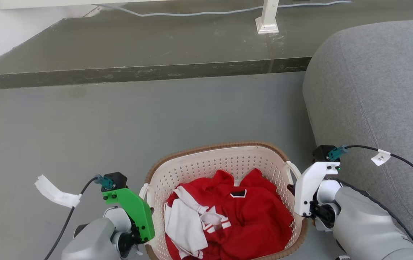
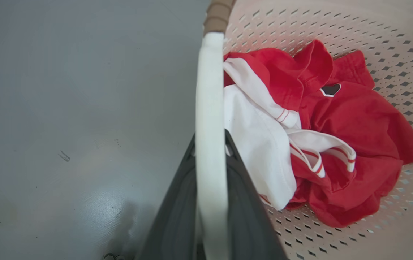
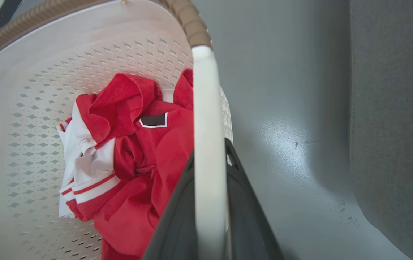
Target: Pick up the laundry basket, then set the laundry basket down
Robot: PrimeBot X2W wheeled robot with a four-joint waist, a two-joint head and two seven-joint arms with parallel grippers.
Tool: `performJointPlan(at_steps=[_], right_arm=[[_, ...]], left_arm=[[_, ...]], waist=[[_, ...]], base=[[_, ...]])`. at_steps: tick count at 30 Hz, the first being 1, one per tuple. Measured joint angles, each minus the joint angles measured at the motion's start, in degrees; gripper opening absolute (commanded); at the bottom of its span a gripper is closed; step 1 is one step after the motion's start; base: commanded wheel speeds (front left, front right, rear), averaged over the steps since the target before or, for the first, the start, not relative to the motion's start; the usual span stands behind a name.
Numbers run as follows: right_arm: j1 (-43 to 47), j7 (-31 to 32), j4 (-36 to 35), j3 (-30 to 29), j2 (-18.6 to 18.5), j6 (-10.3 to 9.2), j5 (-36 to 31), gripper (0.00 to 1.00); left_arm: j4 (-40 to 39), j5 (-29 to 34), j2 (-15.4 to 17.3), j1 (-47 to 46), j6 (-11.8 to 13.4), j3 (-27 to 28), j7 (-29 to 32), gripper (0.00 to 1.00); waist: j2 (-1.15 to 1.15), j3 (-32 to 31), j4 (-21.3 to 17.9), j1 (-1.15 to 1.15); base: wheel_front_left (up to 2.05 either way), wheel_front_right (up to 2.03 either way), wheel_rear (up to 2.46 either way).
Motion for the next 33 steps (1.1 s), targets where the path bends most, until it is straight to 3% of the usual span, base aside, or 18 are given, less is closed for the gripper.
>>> performJointPlan(at_steps=[33], right_arm=[[0.19,-0.05,-1.76,2.65,-0.78,-0.01,2.41,0.00]], left_arm=[[-0.73,-0.56,0.97,-0.17,0.00,-2.09,-0.94,0.00]], waist=[[0.00,2.16,-0.58,0.00]], base=[[0.00,0.00,0.00]])
